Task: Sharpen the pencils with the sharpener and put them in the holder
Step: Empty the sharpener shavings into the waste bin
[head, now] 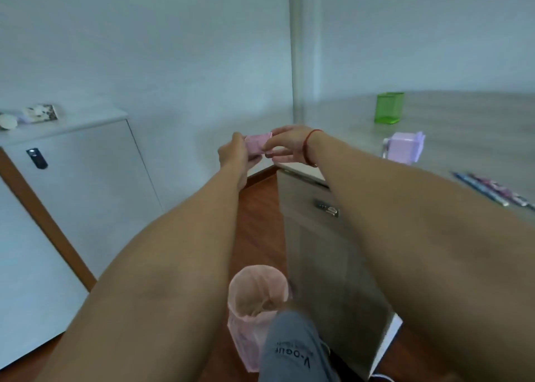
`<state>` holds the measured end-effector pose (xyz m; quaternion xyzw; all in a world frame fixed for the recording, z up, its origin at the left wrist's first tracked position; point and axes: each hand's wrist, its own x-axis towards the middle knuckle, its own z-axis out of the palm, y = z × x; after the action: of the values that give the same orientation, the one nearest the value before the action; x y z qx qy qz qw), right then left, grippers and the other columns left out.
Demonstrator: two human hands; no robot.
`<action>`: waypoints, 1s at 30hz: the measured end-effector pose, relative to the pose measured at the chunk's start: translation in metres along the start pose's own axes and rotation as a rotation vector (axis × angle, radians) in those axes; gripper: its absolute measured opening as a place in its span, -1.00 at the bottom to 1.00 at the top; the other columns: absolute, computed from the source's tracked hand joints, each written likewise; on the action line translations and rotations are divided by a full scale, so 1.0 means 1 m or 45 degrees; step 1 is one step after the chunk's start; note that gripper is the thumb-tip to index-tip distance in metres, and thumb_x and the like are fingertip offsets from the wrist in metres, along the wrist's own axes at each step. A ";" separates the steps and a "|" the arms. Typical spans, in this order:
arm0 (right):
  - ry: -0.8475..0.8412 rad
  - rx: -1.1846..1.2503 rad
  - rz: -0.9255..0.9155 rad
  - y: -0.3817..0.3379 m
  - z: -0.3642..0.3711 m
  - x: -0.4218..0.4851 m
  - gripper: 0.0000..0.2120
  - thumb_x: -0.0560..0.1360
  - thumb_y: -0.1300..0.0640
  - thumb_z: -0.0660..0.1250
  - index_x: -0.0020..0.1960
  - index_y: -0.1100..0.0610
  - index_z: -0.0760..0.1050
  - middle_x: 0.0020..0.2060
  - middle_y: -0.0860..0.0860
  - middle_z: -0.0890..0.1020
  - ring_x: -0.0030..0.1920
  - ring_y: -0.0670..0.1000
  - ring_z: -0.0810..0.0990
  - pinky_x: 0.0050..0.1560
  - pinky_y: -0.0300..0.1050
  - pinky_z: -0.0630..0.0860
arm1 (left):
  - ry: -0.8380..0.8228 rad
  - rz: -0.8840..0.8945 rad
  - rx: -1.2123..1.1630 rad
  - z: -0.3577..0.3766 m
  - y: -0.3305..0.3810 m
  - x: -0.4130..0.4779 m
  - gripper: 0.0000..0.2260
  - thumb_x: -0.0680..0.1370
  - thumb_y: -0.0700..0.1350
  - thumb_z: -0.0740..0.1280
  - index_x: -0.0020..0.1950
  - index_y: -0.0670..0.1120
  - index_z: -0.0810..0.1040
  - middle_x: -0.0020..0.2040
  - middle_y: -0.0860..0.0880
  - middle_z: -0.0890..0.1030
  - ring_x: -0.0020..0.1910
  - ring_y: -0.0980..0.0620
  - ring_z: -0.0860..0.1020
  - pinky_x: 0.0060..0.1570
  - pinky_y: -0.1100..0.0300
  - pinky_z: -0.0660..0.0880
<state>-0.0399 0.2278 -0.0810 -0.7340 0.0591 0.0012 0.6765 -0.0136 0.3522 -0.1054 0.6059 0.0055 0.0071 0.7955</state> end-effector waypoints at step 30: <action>0.851 -0.203 0.256 0.097 -0.258 -0.127 -0.52 0.29 0.37 0.49 0.19 0.21 0.52 -0.31 0.07 0.57 -0.38 0.01 0.50 -0.29 -0.12 0.54 | -0.568 0.615 1.040 0.257 -0.102 -0.063 -0.65 0.35 0.19 0.31 -0.01 0.01 0.62 0.04 -0.06 0.65 0.06 -0.12 0.58 0.06 0.00 0.56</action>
<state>-0.1951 -0.0247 -0.1449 -0.7349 0.3488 -0.1680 0.5569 -0.0714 0.0767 -0.1353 0.8374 -0.3018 0.0585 0.4520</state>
